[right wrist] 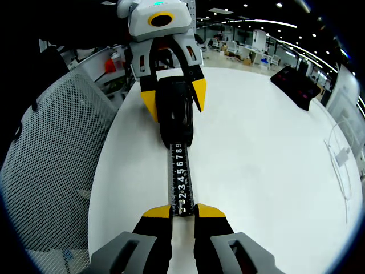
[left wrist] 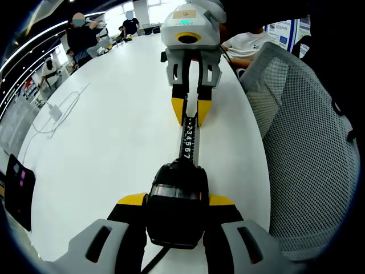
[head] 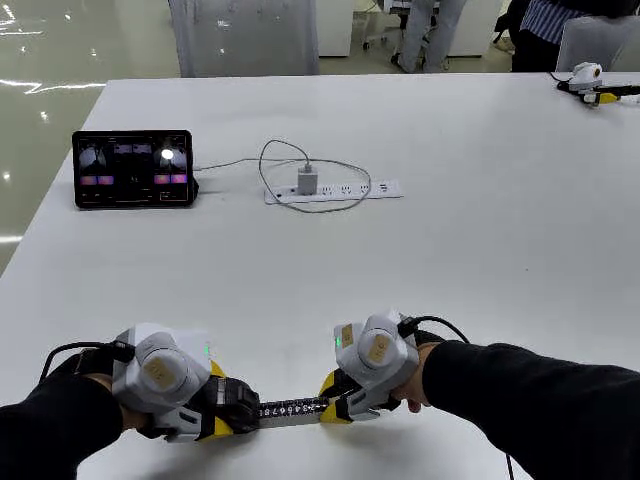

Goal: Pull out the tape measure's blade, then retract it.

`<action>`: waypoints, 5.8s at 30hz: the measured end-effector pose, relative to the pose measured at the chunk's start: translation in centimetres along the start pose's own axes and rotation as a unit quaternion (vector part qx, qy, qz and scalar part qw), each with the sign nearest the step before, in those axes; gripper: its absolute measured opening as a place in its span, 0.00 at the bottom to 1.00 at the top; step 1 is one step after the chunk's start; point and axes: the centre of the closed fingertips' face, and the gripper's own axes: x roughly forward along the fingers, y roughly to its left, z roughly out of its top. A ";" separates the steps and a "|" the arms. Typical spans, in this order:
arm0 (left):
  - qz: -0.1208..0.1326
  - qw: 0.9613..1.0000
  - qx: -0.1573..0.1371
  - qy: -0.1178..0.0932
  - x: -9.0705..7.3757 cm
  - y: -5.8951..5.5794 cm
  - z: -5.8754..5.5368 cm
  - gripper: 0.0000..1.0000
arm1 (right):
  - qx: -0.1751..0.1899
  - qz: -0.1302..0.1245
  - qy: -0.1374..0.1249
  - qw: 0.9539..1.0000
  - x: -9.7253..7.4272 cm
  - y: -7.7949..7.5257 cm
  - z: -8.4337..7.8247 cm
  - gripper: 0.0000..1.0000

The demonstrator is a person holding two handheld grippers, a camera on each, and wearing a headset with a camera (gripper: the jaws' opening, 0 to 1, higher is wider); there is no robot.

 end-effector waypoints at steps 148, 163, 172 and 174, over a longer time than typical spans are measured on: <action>-0.002 1.000 -0.005 -0.004 0.4 0.1 -0.3 0.33 | 0.020 0.001 0.028 0.999 -6.0 -0.7 -7.9 0.10; -0.001 1.000 -0.005 -0.004 0.5 0.2 -0.3 0.33 | 0.016 0.001 0.036 0.999 -6.4 -0.7 -8.5 0.10; 0.000 1.000 -0.007 -0.005 0.6 0.3 -0.4 0.33 | 0.018 0.000 0.038 0.999 -6.7 -0.7 -8.8 0.10; -0.001 1.000 -0.007 -0.005 0.6 0.3 -0.4 0.33 | 0.018 -0.001 0.038 0.999 -6.7 -0.7 -8.9 0.10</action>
